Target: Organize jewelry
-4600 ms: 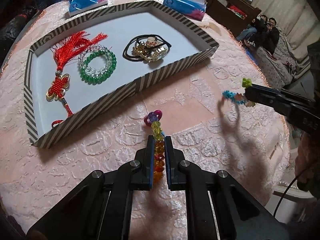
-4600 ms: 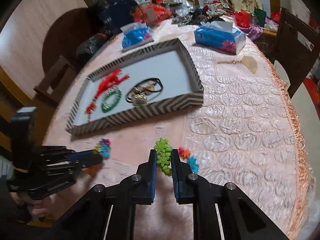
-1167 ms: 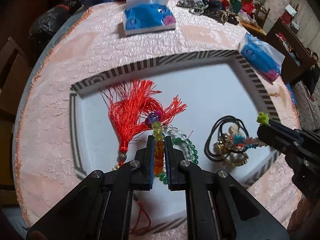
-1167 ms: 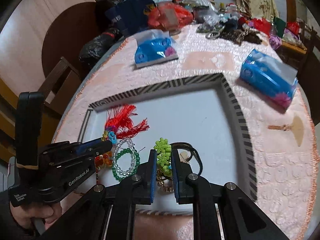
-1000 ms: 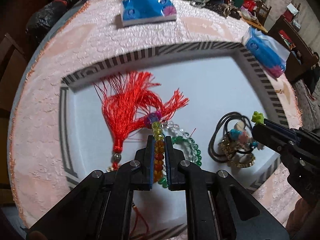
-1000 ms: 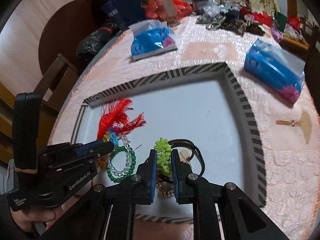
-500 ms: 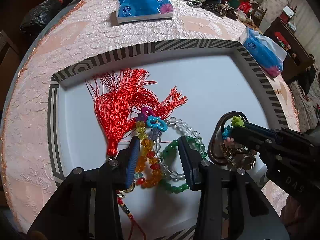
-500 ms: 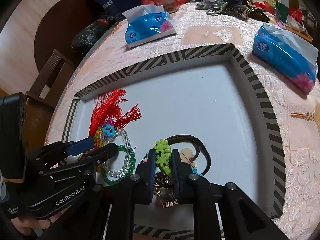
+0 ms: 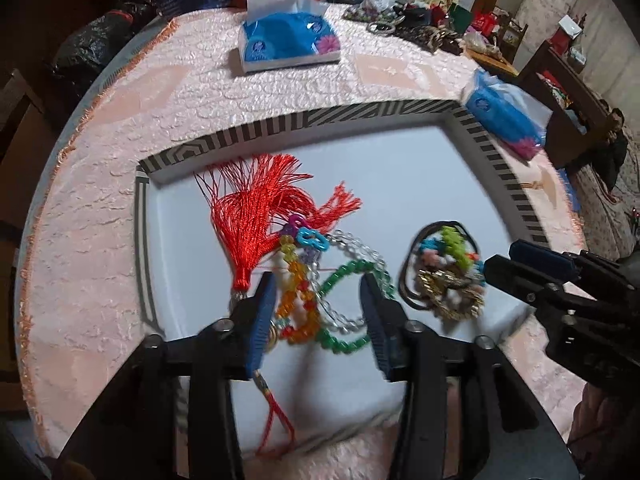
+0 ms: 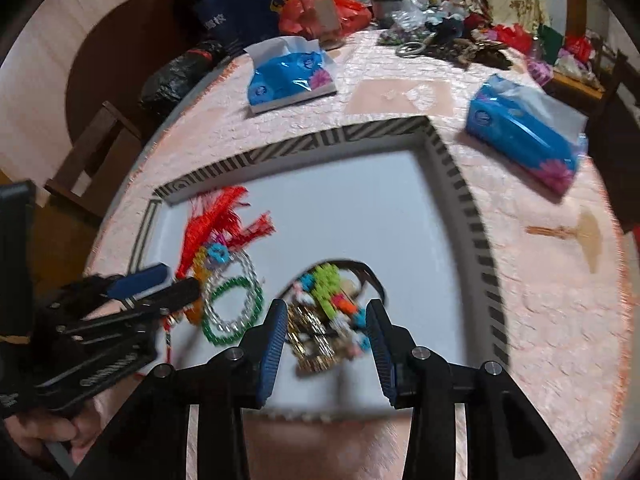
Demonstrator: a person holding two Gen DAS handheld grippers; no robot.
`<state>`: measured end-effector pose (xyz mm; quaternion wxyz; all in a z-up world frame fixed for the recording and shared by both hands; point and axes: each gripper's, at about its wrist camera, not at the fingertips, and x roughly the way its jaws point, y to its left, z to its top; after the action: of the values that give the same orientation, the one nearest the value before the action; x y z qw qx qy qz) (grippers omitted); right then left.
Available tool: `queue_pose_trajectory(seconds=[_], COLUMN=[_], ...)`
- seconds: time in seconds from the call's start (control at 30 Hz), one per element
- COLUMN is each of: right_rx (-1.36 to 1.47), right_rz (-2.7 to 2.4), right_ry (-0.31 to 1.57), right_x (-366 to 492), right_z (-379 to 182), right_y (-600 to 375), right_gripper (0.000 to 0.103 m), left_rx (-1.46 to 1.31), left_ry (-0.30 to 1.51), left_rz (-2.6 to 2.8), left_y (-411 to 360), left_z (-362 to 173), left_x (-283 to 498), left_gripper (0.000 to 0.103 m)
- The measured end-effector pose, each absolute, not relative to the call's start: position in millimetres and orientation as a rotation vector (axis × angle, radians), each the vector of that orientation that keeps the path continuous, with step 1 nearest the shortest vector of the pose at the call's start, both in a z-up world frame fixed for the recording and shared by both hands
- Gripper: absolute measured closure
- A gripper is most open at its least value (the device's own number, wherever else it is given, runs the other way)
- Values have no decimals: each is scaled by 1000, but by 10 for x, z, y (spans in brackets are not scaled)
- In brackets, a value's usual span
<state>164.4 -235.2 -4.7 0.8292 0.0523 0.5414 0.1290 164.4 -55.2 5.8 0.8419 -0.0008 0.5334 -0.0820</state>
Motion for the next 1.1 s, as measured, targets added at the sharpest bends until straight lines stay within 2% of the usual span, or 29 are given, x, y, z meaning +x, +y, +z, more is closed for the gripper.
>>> queue_pose_trajectory(seconds=[0.07,0.1,0.13,0.17,0.23,0.27,0.6,0.77,0.93,1.0,1.07,1.1], right_rx=[102,102,101,102,107,111,101,73,49,48,42,39], right_rz=[247,229,210,194,147,135,113,134,147,150,156,159], right_ry=[1156,1161,1167,1170,1167,1162,1162,1136,1109,1101,1094,1092], right_x=[1567,1518,1466,1417,1301,1255,883,737,593,549,512,489], right_z=[20,68,118,165,280,322,631,761,889,930,961,978], right_y=[-2377,-2390,-2400,-2412,-2448,-2459,-2444,-2373,-2332,-2329,-2321,-2317], right_gripper=[64,62,54,40,22,20,20,20,20,20,20,20], left_rx=[7,10,11,9,7,8,143,2,14,15,40,43], left_ry=[1096,1080,1065,1056,1053,1045,869,971,978,967,952,942], left_rz=[-156,-150,-148,-150,-167,-175,-98,-118,-93,-103,-90,-92], left_y=[-556,-556,-552,-546,-531,-521,-527,-410,-462,-496,-540,-552], left_z=[183,251,339,413,521,592,1088,1104,1153,1198,1240,1260], left_x=[1542,1489,1418,1357,1270,1198,674,660,529,472,417,394], left_gripper=[31,28,24,23,22,22,22,22,21,18,2,1])
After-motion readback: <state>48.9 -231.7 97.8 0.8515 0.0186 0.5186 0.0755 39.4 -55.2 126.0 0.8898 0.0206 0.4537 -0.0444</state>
